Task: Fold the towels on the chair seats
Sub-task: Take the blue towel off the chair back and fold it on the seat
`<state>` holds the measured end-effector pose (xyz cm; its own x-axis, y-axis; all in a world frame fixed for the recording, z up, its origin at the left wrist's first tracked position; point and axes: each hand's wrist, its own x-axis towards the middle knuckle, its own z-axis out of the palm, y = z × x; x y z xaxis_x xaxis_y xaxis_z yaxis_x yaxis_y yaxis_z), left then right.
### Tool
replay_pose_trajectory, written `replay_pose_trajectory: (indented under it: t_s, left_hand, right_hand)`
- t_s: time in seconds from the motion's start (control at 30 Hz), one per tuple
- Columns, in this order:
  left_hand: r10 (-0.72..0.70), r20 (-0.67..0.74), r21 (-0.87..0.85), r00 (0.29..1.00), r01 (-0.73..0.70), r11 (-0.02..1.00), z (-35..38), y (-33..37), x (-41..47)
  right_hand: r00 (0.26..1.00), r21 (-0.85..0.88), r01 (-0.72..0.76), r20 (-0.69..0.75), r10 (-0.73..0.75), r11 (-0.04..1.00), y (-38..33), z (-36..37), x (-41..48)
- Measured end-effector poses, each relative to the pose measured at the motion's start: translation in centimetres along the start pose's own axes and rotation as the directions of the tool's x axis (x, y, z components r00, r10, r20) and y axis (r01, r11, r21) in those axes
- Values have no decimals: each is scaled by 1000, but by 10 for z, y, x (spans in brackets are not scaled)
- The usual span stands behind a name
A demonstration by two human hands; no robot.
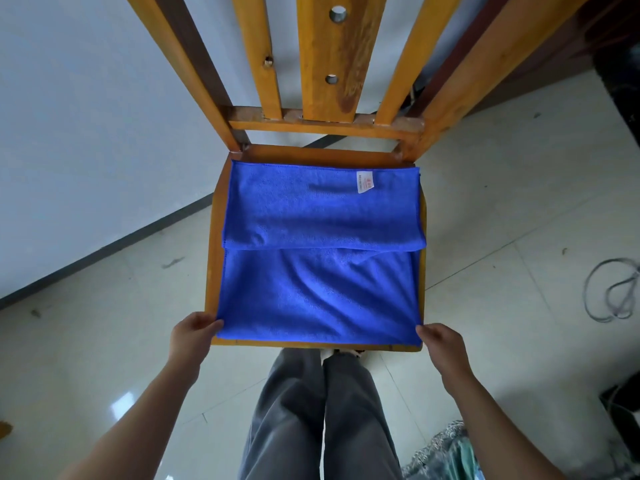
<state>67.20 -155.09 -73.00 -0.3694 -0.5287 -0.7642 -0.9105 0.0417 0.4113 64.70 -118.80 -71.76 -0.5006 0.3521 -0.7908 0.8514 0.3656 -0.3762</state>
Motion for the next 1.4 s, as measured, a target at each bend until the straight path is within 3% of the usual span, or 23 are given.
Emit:
replay_pose_trajectory:
  t_s: [0.33, 0.53, 0.7, 0.83, 0.93, 1.07, 1.13, 1.23, 1.4]
  left_hand:
    - [28, 16, 216, 999, -31, 976, -15, -33, -3]
    - [-2, 48, 181, 999, -6, 984, -8, -33, -7]
    - [-89, 47, 116, 995, 83, 990, -1, -36, 1]
    - [-186, 17, 93, 982, 183, 979, 5, -40, 5]
    - [-274, 42, 119, 961, 267, 956, 5, -47, 6]
    - [-391, 116, 148, 913, 373, 916, -3, -45, -1]
    - [-372, 156, 133, 915, 354, 926, -11, -32, -8]
    - [-314, 238, -23, 919, 329, 944, -31, 8, -24]
    - [-25, 221, -269, 975, 86, 959, -74, 112, -76]
  right_hand:
    - [995, -107, -89, 31, 93, 990, 38, 1, -11]
    - [994, -23, -107, 36, 108, 994, 35, 6, -11]
    - [977, 113, -203, 86, 193, 973, 31, 14, -7]
    - [940, 289, -339, 138, 311, 895, 40, 27, -7]
    - [944, 331, -323, 47, 326, 887, 46, 31, -8]
    - [939, 287, -345, 95, 332, 894, 42, 18, -18]
    - [950, 288, -313, 81, 302, 905, 33, 1, -23]
    - [980, 317, -196, 58, 188, 928, -4, -31, -39]
    - [999, 489, 14, 33, -34, 872, -99, -90, -77]
